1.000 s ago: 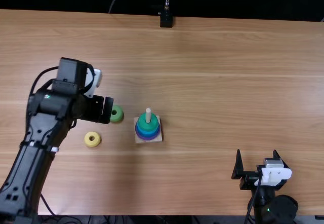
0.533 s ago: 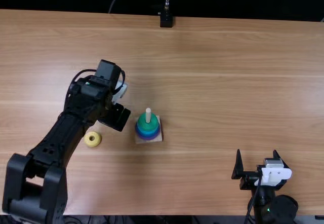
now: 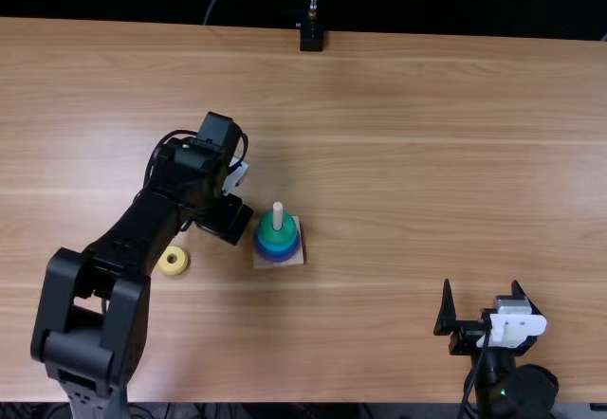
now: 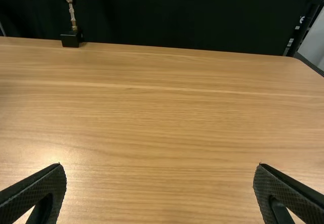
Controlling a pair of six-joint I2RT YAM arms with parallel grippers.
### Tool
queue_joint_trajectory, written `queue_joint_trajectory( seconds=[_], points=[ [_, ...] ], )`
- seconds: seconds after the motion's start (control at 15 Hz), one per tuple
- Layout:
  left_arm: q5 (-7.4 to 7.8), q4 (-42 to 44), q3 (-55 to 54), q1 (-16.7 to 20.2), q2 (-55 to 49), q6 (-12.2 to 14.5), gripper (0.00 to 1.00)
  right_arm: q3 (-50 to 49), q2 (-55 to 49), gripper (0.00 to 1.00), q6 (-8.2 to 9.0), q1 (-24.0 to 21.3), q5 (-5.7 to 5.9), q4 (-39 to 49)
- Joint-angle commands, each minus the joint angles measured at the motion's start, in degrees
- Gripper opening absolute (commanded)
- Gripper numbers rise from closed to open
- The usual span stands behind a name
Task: Build the Hanoi tower: stack the rings onto the peg from bottom to top in this color order: purple, dark blue, light blue, dark green, light green, yellow, orange.
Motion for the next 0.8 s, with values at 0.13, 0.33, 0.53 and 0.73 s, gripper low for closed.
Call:
queue_joint_trajectory(
  seconds=[0.13,0.33,0.53,0.73],
  points=[
    [0.22,0.06,3.09,-0.79,1.72,0.62,1.00,-3.88,-0.73,1.00,-0.05,-0.43,0.15,-4.17],
    [0.22,0.48,3.62,-0.88,3.92,0.62,1.00,-3.88,-0.73,1.00,-0.05,-0.43,0.04,-4.17],
    [0.33,1.95,3.53,-0.88,4.00,0.73,1.00,-3.88,-0.73,1.00,-0.05,-0.43,0.04,-4.17],
    [0.33,1.85,3.53,-0.79,4.00,0.73,1.00,-3.88,-0.73,1.00,-0.05,-0.43,0.04,-4.17]
  ],
)
